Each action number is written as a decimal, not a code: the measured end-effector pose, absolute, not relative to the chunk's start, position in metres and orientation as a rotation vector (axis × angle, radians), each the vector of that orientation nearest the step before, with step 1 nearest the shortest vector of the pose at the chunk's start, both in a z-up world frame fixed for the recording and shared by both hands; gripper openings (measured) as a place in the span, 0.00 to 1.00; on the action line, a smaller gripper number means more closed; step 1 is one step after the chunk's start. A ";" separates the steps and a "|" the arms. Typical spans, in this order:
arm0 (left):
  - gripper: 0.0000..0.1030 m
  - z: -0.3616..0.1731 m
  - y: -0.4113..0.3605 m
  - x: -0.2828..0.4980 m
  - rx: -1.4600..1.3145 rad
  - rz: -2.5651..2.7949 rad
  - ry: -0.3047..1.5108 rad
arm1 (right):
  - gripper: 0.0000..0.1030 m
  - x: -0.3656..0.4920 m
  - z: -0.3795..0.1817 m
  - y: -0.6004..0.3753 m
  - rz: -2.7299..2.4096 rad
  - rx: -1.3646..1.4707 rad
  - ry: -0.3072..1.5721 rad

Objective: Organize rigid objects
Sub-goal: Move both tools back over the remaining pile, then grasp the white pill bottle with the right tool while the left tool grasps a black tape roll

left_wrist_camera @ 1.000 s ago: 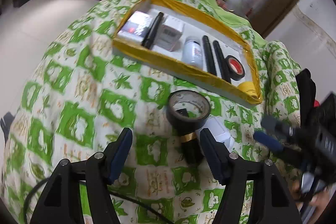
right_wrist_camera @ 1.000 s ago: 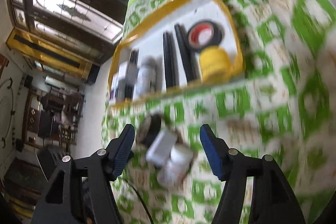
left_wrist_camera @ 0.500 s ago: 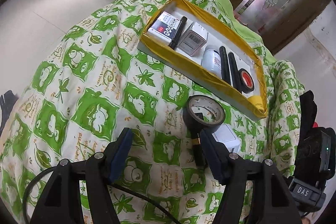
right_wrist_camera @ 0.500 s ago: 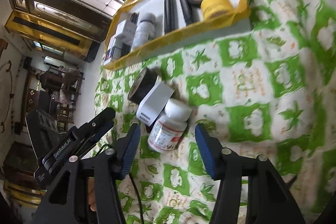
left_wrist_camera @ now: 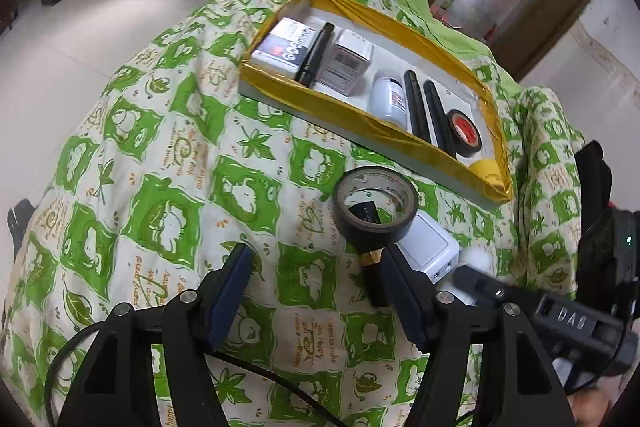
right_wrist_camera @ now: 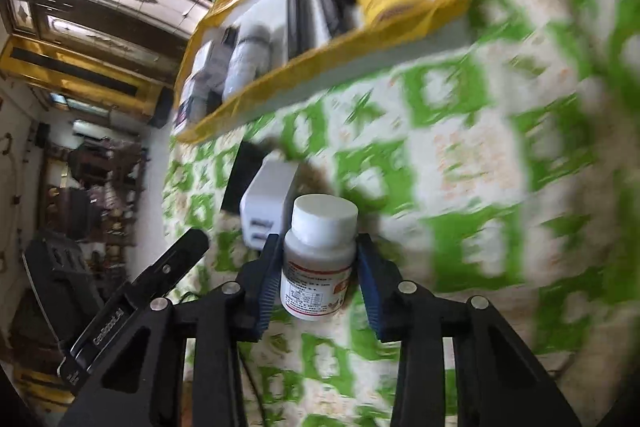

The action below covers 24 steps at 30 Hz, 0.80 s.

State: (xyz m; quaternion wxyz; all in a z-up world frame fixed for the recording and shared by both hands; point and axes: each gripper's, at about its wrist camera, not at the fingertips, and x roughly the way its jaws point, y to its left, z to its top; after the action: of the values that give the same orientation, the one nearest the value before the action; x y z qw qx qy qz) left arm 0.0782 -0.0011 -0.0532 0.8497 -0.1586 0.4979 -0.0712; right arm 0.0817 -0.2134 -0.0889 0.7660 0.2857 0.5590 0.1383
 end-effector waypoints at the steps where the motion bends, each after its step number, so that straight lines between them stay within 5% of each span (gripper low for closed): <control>1: 0.68 -0.053 -0.004 0.078 -0.318 -0.155 1.049 | 0.35 0.081 -0.086 -0.216 0.283 0.611 1.209; 17: 0.67 -0.061 -0.043 0.081 -0.124 -0.204 1.073 | 0.35 0.081 -0.083 -0.226 0.232 0.573 1.205; 24: 0.59 -0.074 -0.066 0.097 -0.034 -0.192 1.101 | 0.35 0.083 -0.086 -0.220 0.235 0.572 1.217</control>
State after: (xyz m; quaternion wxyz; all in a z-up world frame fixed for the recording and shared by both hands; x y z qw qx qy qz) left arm 0.0971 -0.0659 -0.0739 0.8478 -0.0162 0.5222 -0.0913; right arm 0.0831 -0.2203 -0.0856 0.7759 0.2643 0.5624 0.1087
